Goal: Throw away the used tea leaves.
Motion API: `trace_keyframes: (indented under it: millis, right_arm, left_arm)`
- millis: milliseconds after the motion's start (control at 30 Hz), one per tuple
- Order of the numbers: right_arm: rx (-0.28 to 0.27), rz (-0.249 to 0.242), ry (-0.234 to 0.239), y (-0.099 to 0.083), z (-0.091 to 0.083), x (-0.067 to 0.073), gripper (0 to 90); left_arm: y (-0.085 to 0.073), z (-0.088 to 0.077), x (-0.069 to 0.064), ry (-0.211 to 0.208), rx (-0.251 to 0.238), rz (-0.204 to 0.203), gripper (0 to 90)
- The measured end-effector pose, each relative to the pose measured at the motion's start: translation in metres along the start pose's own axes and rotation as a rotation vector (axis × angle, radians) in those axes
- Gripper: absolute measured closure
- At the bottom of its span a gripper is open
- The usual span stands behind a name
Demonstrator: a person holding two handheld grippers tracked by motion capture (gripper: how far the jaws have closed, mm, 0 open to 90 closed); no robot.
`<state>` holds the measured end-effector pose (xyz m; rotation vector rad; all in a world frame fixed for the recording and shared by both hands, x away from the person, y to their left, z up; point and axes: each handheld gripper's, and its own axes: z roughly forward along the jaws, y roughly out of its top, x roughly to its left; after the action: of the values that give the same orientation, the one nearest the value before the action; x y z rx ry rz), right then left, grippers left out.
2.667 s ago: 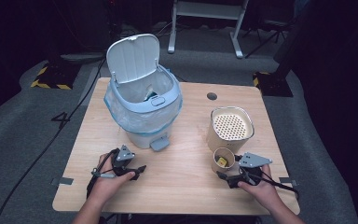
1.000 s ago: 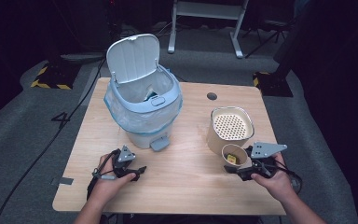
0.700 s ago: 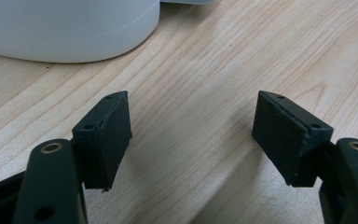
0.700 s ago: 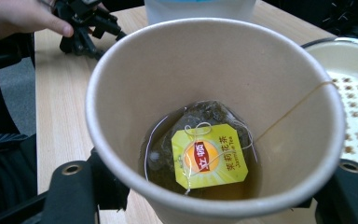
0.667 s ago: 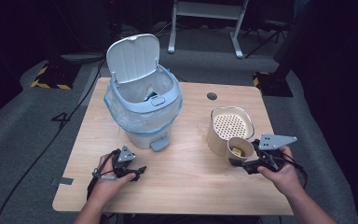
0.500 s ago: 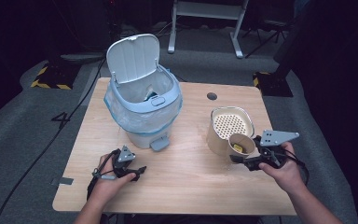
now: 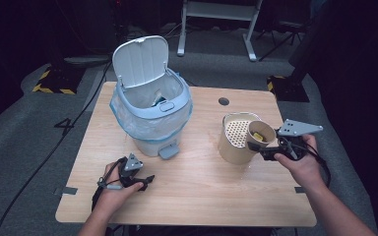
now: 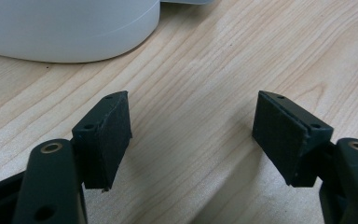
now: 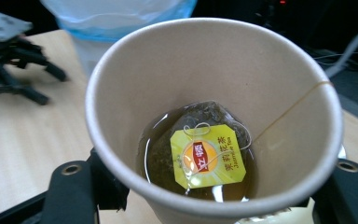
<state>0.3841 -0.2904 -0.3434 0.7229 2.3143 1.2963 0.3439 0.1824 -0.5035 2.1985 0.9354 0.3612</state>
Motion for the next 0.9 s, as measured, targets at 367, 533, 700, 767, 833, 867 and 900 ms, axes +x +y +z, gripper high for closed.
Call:
trace_keyframes:
  millis: [367,533,700,767,833,867,900]
  right_arm:
    - [0.027,0.037,-0.132,0.017,0.008,-0.028,34.5]
    - [0.044,0.031,-0.184,0.024,0.01,-0.037,34.5]
    - [0.053,0.035,-0.213,0.026,0.012,-0.045,34.5]
    - [0.057,0.027,-0.228,0.027,0.013,-0.047,34.5]
    - [0.062,0.002,-0.242,0.028,0.014,-0.05,34.5]
    - [0.066,-0.018,-0.251,0.028,0.014,-0.05,34.5]
    - [0.073,-0.051,-0.272,0.028,0.015,-0.051,34.6]
  left_arm:
    - [0.0,0.0,0.0,0.0,-0.001,-0.001,28.1]
    - [0.0,0.0,0.0,0.0,-0.001,-0.002,28.1]
    - [0.0,0.0,0.0,0.0,-0.001,-0.001,28.1]
    - [0.0,0.0,0.0,0.0,-0.001,-0.001,28.1]
    - [0.0,0.0,0.0,0.0,-0.001,-0.002,28.1]
    - [0.0,0.0,0.0,0.0,-0.001,-0.002,28.1]
    - [0.0,0.0,0.0,0.0,-0.001,-0.001,28.1]
